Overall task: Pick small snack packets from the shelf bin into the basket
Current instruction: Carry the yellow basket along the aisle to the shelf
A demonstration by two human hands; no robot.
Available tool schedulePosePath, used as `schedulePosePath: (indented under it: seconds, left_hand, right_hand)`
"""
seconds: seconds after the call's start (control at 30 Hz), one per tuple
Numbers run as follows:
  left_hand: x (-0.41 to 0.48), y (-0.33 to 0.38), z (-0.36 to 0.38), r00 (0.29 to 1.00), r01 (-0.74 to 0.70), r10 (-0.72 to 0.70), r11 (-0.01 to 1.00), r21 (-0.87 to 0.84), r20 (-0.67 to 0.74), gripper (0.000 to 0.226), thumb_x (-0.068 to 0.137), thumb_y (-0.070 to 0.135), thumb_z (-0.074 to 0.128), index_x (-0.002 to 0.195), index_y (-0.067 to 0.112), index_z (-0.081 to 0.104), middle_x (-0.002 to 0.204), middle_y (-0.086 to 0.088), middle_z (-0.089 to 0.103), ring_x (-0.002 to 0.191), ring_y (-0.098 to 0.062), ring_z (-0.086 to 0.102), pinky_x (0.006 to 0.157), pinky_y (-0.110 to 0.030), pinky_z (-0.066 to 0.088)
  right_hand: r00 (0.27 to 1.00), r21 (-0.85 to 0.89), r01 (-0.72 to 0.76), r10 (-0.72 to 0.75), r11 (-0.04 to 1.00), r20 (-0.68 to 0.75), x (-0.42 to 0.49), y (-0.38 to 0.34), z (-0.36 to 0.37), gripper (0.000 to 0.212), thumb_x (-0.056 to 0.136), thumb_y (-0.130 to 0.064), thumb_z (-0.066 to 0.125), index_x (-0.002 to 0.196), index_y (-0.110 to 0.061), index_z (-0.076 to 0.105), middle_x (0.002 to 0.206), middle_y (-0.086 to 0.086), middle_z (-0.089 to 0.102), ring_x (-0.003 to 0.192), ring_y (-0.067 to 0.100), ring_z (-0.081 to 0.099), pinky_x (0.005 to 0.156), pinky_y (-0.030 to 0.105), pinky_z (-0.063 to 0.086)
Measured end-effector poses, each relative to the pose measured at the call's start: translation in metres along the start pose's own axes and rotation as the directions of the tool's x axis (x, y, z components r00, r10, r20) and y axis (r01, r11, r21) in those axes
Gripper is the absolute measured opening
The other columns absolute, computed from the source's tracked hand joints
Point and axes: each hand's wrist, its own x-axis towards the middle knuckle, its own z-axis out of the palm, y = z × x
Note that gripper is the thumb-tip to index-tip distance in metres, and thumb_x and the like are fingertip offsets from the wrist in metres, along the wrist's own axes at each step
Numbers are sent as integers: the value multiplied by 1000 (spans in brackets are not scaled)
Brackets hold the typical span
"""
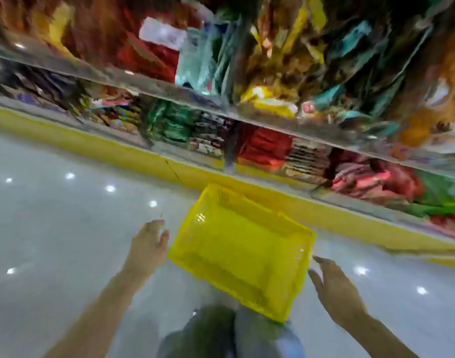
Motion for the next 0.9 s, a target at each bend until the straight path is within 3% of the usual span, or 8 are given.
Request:
schedulePosePath:
  seconds: [0.13, 0.23, 0.37, 0.43, 0.5, 0.67, 0.8, 0.9]
  left_hand:
    - [51, -48, 83, 978, 83, -90, 996, 44, 190, 44, 97, 16, 45, 135, -4, 41, 140, -24, 41, 130, -33, 39, 108, -38, 27]
    - [87, -79, 133, 976, 117, -124, 992, 51, 181, 48, 98, 18, 42, 139, -5, 34, 145, -25, 35, 136, -33, 32, 110, -35, 20]
    - [124, -100, 178, 949, 233, -228, 973, 2, 218, 51, 99, 24, 40, 142, -2, 31, 148, -22, 32, 136, -34, 31, 108, -34, 22]
    - [135, -104, 188, 930, 298, -278, 953, -49, 240, 47, 96, 29, 47, 133, 0, 45, 135, -24, 48, 123, -37, 45, 99, -38, 33]
    - [145, -108, 188, 901, 372, -336, 924, -90, 274, 47, 92, 37, 54, 123, 2, 56, 124, -24, 57, 114, -37, 53, 94, -39, 39]
    - [131, -131, 159, 804, 551, -457, 813, -187, 380, 62, 88, 50, 53, 118, -3, 59, 121, -27, 58, 114, -39, 55, 100, -43, 42]
    - [82, -149, 120, 808, 552, -495, 826, -115, 321, 67, 92, 58, 36, 119, 2, 58, 124, -24, 57, 116, -40, 52, 102, -43, 37]
    - [36, -164, 75, 777, 615, -573, 780, -117, 261, 70, 91, 61, 33, 117, 2, 60, 125, -26, 57, 118, -41, 50, 99, -43, 36]
  right_hand:
    - [978, 70, -176, 166, 982, 129, 43, 34, 81, 54, 95, -27, 47, 141, -2, 30, 140, 19, 41, 127, 34, 41, 103, 40, 33]
    - [934, 204, -355, 333, 912, 132, 73, 52, 135, 63, 95, -22, 49, 141, 8, 21, 141, 29, 35, 130, 41, 37, 105, 44, 30]
    - [824, 377, -560, 543, 738, 162, 106, 63, 179, 49, 94, -21, 52, 125, 14, 41, 120, 33, 51, 111, 43, 52, 90, 45, 40]
    - [790, 438, -602, 580, 668, 201, 114, 68, 186, 45, 96, -23, 48, 117, 17, 49, 105, 30, 55, 95, 37, 53, 87, 46, 41]
    - [766, 480, -628, 596, 613, 240, 118, 76, 184, 45, 99, -24, 41, 117, 16, 52, 108, 31, 56, 93, 35, 52, 86, 44, 41]
    - [785, 619, -571, 580, 540, 217, 110, 72, 159, 45, 102, -26, 31, 125, 9, 49, 87, 21, 54, 74, 26, 50, 78, 37, 43]
    - [831, 595, -502, 540, 627, 132, 87, 33, 126, 54, 102, -33, 24, 116, 9, 56, 116, 34, 56, 108, 41, 54, 96, 51, 41]
    - [858, 424, -484, 510, 766, 58, 63, -5, 92, 65, 101, -42, 21, 115, 11, 56, 119, 36, 54, 113, 44, 51, 92, 44, 38]
